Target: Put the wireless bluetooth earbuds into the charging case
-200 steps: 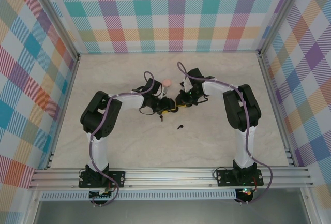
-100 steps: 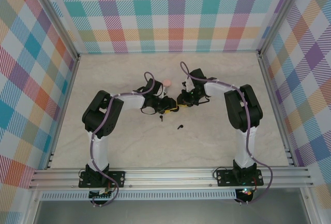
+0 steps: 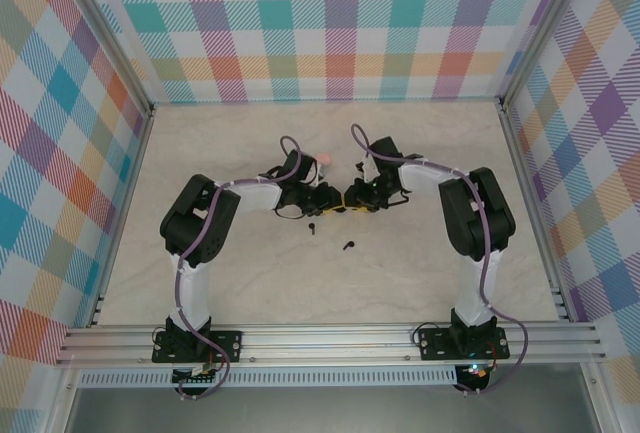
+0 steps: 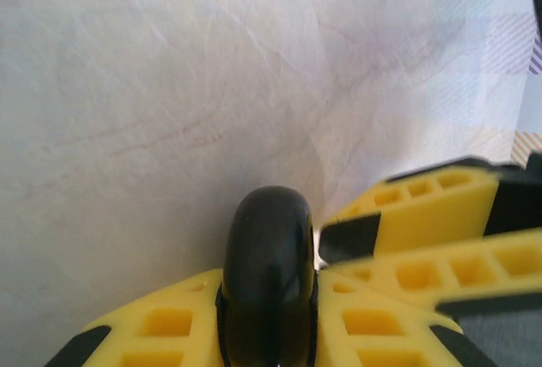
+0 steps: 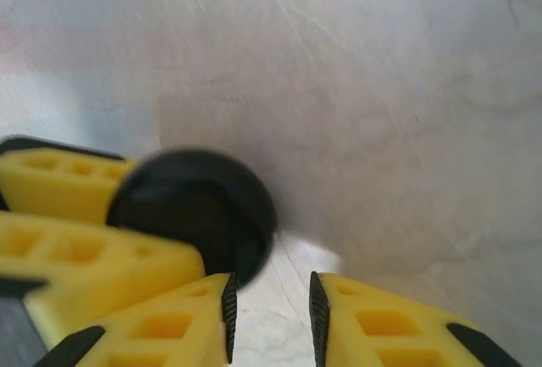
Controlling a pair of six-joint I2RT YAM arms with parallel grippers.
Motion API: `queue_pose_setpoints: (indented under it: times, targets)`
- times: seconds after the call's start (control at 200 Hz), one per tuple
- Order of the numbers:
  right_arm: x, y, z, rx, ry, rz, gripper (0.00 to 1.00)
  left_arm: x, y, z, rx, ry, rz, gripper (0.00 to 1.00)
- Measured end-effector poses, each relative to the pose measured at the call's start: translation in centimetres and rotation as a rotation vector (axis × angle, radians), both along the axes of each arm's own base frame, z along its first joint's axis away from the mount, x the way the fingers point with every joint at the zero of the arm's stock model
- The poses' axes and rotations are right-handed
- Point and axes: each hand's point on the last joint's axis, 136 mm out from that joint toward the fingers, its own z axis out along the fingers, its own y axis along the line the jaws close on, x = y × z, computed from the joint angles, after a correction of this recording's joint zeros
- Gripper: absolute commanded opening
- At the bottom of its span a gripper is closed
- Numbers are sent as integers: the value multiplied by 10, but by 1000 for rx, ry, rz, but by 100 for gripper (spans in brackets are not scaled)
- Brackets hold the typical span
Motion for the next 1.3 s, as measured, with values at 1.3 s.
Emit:
queue_pose_setpoints:
  times: [1.3]
  targets:
    - [-38, -16, 218, 539, -519, 266, 59, -58, 12, 224, -310, -588, -467, 25]
